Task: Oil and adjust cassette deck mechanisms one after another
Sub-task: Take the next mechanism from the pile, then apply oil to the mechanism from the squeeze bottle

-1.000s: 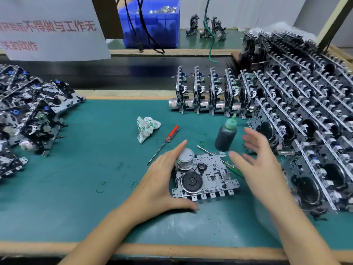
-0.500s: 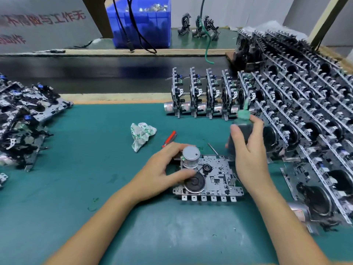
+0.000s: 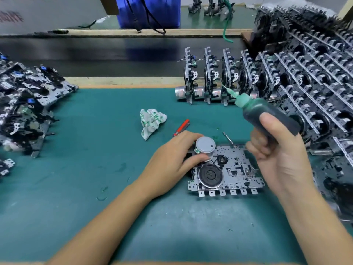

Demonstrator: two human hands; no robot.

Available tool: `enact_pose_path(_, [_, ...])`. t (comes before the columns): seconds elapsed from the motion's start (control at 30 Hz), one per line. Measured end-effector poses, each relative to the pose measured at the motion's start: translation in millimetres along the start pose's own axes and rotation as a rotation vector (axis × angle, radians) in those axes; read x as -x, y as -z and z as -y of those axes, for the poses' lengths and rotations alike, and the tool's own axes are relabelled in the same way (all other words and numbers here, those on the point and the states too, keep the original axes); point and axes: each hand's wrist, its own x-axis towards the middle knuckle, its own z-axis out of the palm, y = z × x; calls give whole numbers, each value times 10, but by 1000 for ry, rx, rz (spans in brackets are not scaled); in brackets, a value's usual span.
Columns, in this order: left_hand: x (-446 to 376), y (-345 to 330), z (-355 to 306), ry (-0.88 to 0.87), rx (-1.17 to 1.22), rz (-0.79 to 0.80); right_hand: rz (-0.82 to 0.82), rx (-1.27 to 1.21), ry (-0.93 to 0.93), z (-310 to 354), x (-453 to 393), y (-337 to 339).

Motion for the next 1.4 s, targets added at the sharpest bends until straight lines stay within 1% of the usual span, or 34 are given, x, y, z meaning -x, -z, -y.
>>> enact_pose_path(0.13, [7, -4, -11, 13, -14, 4, -25, -125, -15, 23, -2, -4])
enact_pose_path(0.2, [10, -3, -15, 16, -19, 6, -21, -121, -17, 15, 22, -41])
enact_pose_path(0.4, [13, -4, -13, 1, -39, 10, -49, 169, -3, -70, 107, -157])
enact_pose_path(0.53, [10, -2, -9, -1, -38, 12, 92, 431, 132, -131, 122, -174])
enact_pose_path(0.63, [13, 4, -9, -3, -43, 14, 173, 468, 170, -164, 124, -150])
enact_pose_path(0.8, [11, 2, -14, 3, -34, 18, 245, 577, 234, -186, 121, -138])
enact_pose_path(1.0, [9, 2, -9, -2, -35, 21, 249, 620, 244, -199, 114, -125])
enact_pose_path(1.4, [11, 7, -12, -1, -46, 26, 249, 598, 250, -199, 115, -132])
